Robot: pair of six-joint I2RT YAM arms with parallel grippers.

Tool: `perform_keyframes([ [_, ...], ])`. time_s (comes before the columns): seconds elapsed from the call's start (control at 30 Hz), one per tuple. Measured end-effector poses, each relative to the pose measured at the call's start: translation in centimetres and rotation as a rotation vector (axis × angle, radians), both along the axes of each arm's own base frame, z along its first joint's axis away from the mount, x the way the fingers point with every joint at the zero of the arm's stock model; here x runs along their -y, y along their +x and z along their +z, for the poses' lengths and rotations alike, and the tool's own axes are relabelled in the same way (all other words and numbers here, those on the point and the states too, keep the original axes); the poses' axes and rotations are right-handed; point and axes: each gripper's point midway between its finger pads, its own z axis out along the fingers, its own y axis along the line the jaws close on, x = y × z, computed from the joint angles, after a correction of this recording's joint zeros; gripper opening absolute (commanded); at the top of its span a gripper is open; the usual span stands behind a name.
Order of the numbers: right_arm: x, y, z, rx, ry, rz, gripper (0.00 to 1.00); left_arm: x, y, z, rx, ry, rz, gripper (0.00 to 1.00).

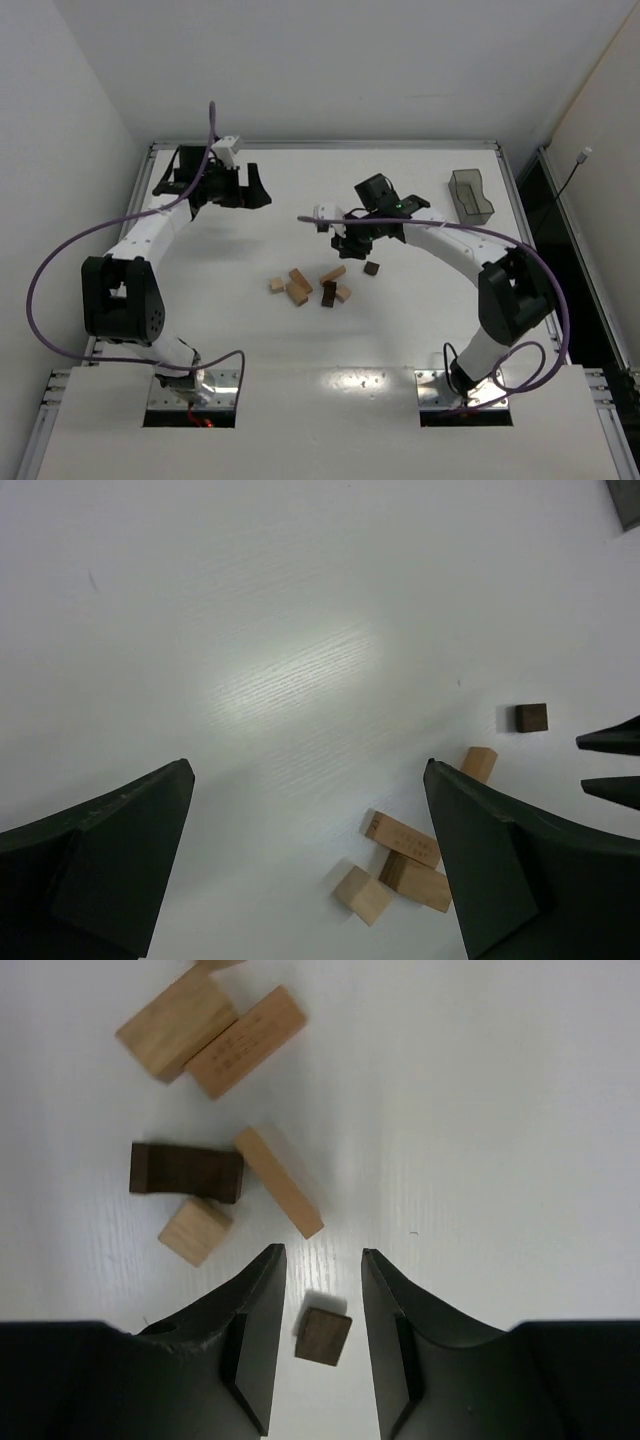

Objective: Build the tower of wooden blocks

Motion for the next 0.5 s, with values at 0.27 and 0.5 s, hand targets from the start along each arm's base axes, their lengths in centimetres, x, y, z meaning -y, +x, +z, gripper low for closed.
perform_keyframes([
  [0.27,1.0,-2.2,-3.3,0.099,-0.124,0.362,0.54,-2.1,-0.1,-0.6,-0.081,-0.099,0.033,1.0],
  [0.5,0.8,-2.1,-6.7,0.028,-0.187,0.468,0.56,-2.1,0.0,-1.3,-0.116,-0.126,0.026,1.0],
])
